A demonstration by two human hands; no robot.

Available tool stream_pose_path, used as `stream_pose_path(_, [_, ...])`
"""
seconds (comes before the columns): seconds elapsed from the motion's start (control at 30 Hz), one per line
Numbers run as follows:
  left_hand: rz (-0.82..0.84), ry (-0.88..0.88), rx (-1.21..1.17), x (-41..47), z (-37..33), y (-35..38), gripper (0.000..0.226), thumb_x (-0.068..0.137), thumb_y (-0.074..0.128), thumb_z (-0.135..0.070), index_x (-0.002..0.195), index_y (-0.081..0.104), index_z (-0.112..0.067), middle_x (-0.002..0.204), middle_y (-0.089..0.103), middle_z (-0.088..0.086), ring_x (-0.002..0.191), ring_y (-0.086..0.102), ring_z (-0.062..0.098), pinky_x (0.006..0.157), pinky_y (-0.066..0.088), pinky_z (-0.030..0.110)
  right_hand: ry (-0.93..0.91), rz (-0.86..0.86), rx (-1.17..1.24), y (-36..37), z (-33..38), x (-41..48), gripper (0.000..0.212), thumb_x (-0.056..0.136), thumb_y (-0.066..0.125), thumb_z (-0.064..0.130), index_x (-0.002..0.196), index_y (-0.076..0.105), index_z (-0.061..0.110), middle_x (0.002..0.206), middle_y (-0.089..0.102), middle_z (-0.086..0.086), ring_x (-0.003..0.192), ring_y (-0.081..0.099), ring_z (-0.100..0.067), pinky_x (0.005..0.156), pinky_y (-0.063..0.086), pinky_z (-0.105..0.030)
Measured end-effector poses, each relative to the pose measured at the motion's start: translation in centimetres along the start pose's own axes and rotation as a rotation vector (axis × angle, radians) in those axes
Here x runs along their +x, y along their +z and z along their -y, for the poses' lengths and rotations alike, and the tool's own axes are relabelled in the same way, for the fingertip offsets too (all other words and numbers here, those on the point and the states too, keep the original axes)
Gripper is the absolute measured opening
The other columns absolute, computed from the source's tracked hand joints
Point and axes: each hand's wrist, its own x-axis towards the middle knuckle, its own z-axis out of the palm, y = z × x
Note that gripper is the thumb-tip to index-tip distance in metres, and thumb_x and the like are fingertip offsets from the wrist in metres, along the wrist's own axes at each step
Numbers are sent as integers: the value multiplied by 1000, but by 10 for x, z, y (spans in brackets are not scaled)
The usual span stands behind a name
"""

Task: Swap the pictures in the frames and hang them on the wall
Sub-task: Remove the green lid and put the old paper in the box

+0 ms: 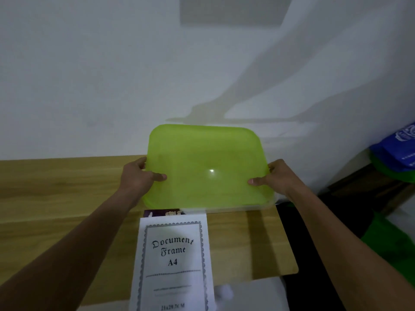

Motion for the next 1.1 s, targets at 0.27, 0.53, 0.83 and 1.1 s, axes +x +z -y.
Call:
stream_pose_path(0.27, [-17,34,88,4,48,-157,77,54,91,-9,125,62,-10,112,61,9,109,58,24,83,46,34,-125,116,79,112,78,-60,90,65,89,4,142,42,15,92,57,9,81,59,-8,56,47,-17])
stream_pose_path(0.53, [-27,-37,198,33,117,-309,72,58,88,-10,126,62,-10,106,65,5,93,61,22,81,50,36,-46,233,58,275,138,-84,98,63,91,6,142,34,5,130,54,-12,113,57,-31,87,50,-43])
stream_pose_path(0.83, [-32,-31,426,87,187,-365,92,46,93,-33,128,60,-9,116,68,13,99,64,31,75,47,33,-47,213,24,396,142,-53,90,57,94,10,135,50,7,127,64,-12,110,63,-31,93,53,-51])
stream_pose_path(1.1, [-24,-44,619,129,226,-362,90,57,91,-39,133,54,-7,119,61,20,107,58,36,83,50,41,-151,157,-143,430,127,-28,60,59,86,24,113,67,8,103,74,-7,89,71,-25,78,59,-47])
